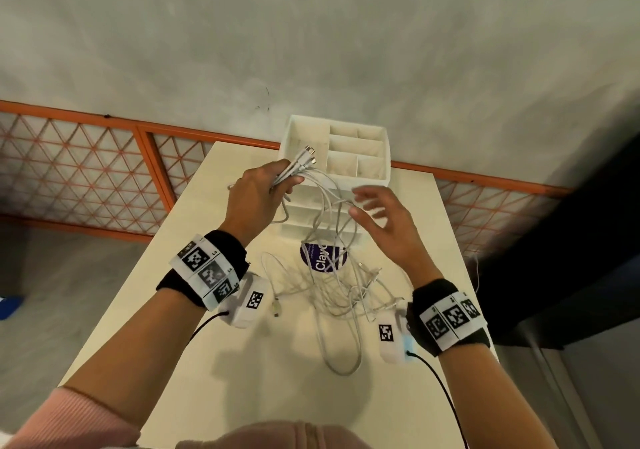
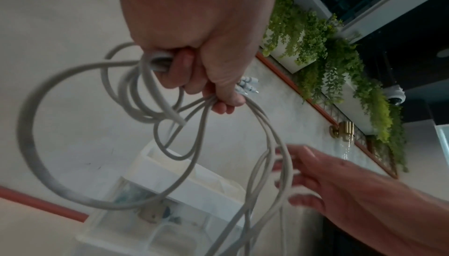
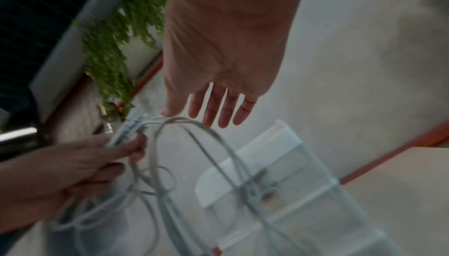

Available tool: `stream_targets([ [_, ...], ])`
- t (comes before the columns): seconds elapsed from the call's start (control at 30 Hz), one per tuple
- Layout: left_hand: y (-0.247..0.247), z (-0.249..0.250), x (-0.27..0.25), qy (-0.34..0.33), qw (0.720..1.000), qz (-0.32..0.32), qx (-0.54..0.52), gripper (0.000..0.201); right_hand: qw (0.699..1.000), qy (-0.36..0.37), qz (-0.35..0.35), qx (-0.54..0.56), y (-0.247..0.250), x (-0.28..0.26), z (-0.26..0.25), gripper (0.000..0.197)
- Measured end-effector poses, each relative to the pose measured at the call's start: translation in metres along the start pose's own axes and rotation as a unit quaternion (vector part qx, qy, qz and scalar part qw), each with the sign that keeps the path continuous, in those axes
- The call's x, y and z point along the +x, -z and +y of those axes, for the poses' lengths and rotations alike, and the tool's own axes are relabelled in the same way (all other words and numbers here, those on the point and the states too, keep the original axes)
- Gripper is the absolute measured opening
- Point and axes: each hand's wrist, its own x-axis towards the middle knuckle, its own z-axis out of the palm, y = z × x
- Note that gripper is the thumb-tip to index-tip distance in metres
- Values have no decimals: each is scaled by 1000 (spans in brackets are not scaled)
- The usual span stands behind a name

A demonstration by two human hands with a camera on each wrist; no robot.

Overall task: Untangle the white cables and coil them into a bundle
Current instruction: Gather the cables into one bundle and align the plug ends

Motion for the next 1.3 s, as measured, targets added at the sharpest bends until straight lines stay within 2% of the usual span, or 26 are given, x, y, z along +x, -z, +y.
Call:
stream_targets([
  [0.13, -3, 7, -2, 6, 1000, -8, -3, 23, 999, 29, -30, 21, -9, 11, -23, 13],
  [0.3, -2, 6, -6, 29, 998, -27, 43, 25, 999, 21, 23, 36, -12, 3, -17, 9],
  [0.43, -7, 7, -7, 48, 997, -42, 52, 27, 995, 66, 68, -41, -16, -9, -8, 11],
  [0.53, -1, -6, 1, 79, 996, -6, 42, 24, 987, 86, 99, -97, -6, -18, 11, 11],
  [0.57, 3, -13, 4, 87, 995, 9, 37, 23, 987, 82, 74, -118, -1, -21, 21, 9],
  [0.63, 13, -22, 12, 100, 994, 35, 33, 26, 984, 46, -32, -167, 7, -30, 44, 10],
  [0.7, 20, -25, 19, 109, 992, 54, 27, 29, 970, -36, -150, -189, 7, -44, 71, 13],
  [0.77, 23, -23, 22, 106, 992, 67, 21, 31, 936, -150, -235, -214, 2, -61, 96, 30],
  [0.83, 23, -20, 23, 90, 993, 71, 20, 35, 896, -228, -293, -243, -4, -79, 120, 36],
  [0.93, 18, -18, 22, 82, 994, 66, 23, 34, 837, -289, -356, -298, -10, -99, 149, 34],
  [1.0, 14, -17, 19, 84, 994, 63, 26, 33, 784, -338, -403, -329, -11, -103, 146, 16],
  [1.03, 12, -16, 18, 80, 995, 60, 26, 32, 770, -351, -417, -332, -9, -102, 139, 12],
  [1.07, 11, -15, 16, 72, 996, 53, 22, 30, 761, -357, -429, -331, -5, -96, 130, 16],
  [1.1, 9, -13, 14, 63, 997, 45, 18, 28, 762, -355, -433, -325, 1, -85, 118, 18],
  [1.17, 5, -7, 11, 45, 999, 25, 17, 26, 783, -346, -409, -318, 14, -60, 90, 26],
  [1.2, 2, -3, 10, 39, 999, 16, 18, 26, 797, -341, -389, -312, 19, -46, 76, 38],
  [1.23, 0, 1, 9, 33, 999, 7, 20, 26, 818, -327, -370, -297, 22, -34, 62, 58],
  [1.3, -5, 7, 7, 18, 1000, -9, 15, 25, 883, -269, -305, -234, 22, -13, 33, 101],
])
